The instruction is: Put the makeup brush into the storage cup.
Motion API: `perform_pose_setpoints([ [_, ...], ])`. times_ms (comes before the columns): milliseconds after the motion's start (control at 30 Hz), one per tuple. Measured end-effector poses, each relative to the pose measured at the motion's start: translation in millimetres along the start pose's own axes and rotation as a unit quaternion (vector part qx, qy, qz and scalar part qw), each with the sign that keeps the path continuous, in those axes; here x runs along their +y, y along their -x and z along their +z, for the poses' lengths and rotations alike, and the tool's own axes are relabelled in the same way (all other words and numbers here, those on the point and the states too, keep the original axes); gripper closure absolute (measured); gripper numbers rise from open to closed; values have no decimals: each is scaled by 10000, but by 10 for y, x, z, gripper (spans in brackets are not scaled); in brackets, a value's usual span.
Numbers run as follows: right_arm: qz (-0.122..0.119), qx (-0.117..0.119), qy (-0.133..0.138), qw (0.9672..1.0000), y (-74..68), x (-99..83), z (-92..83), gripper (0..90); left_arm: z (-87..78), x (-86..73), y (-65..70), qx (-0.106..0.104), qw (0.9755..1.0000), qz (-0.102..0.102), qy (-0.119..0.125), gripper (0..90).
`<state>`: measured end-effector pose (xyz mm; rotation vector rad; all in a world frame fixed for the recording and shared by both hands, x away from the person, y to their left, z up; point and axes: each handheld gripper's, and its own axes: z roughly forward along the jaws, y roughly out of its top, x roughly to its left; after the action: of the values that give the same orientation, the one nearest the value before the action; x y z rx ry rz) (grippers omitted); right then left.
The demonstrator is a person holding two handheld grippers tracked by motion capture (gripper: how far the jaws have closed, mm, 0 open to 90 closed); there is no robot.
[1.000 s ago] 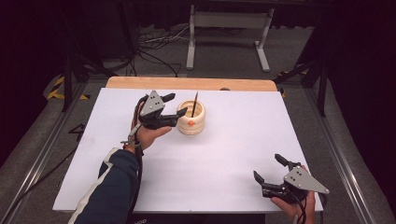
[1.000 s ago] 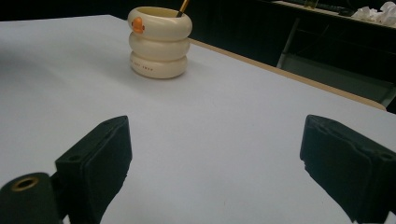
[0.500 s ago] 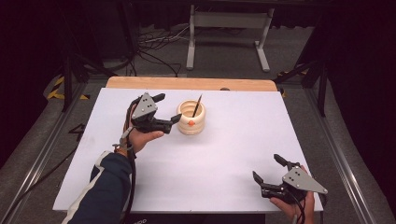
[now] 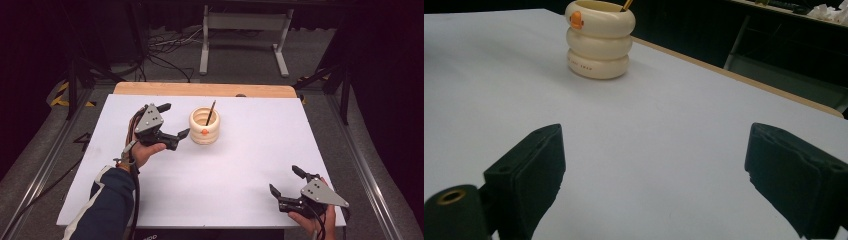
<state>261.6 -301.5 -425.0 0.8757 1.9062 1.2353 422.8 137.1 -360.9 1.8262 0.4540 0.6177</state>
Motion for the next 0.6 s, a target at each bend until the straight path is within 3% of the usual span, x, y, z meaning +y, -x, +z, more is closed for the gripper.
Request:
perform_pose_setpoints([
  [267,-17,-10,8,10000,0,0,0,104,-90,-22,31,1,10000,41,31,18],
  [600,-14,-27,20,10000,-2,2,-6,104,-224,-33,122,42,9996,276,-64,25],
])
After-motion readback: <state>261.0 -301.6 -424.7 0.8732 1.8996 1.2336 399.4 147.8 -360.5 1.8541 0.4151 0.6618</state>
